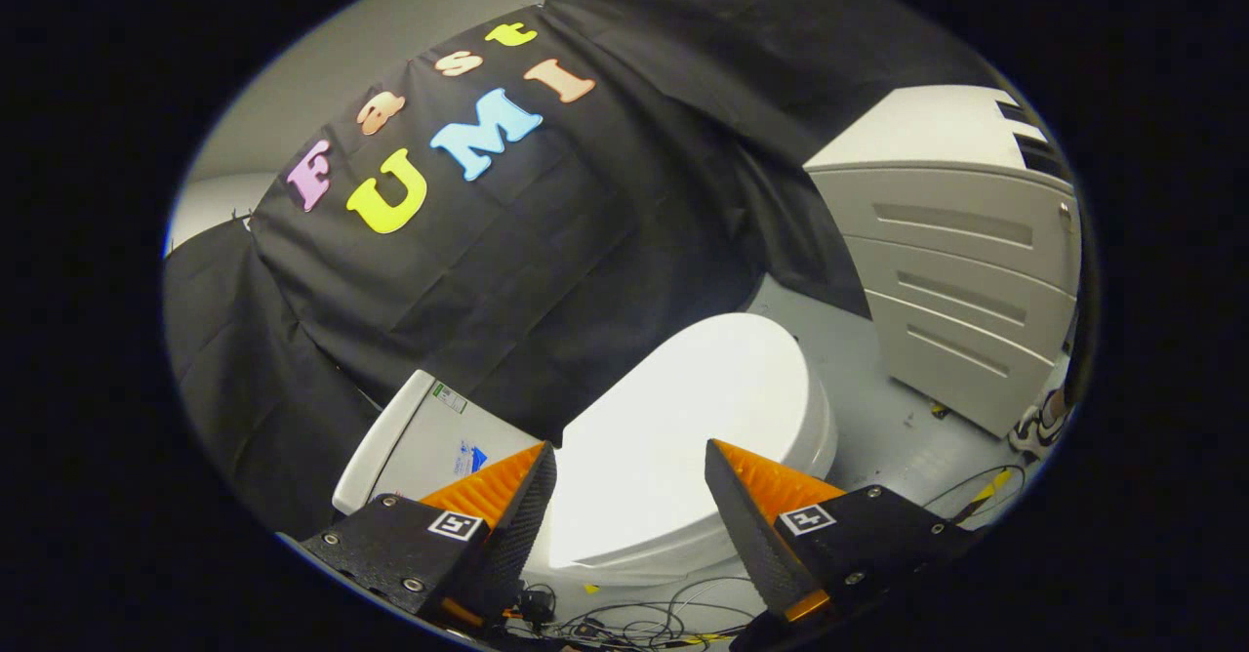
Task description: Open the toilet lid.
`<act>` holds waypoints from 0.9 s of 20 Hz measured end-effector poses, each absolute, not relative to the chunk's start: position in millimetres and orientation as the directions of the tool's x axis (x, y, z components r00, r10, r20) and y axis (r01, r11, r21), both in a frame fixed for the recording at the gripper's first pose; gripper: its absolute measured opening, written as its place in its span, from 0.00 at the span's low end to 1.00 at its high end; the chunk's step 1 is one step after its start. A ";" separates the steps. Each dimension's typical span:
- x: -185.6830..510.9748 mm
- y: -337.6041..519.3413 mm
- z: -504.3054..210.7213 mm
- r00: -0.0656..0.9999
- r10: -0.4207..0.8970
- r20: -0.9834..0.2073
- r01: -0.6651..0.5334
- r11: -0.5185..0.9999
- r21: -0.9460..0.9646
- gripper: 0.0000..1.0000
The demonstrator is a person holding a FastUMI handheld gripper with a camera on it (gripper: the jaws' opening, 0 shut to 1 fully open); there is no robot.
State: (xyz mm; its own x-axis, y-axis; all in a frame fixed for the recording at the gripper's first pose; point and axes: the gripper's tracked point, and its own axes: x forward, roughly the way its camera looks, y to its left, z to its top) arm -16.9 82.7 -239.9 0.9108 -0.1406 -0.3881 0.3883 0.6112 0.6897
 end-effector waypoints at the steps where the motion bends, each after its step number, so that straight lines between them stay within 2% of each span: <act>1: -19.8 83.5 -248.6 0.904 -0.137 -0.405 0.401 0.597 0.695 0.94; 8: -45.5 71.1 -303.6 0.873 -0.131 -0.470 0.470 0.484 0.738 0.94; 11: -53.0 61.9 -324.6 0.863 -0.126 -0.490 0.492 0.433 0.755 0.90; 18: -54.6 37.0 -349.7 0.875 -0.077 -0.478 0.475 0.329 0.816 0.85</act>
State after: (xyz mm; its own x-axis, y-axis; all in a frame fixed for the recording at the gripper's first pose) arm -54.6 37.0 -349.7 0.8749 -0.0770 -0.4781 0.4749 0.3291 0.8162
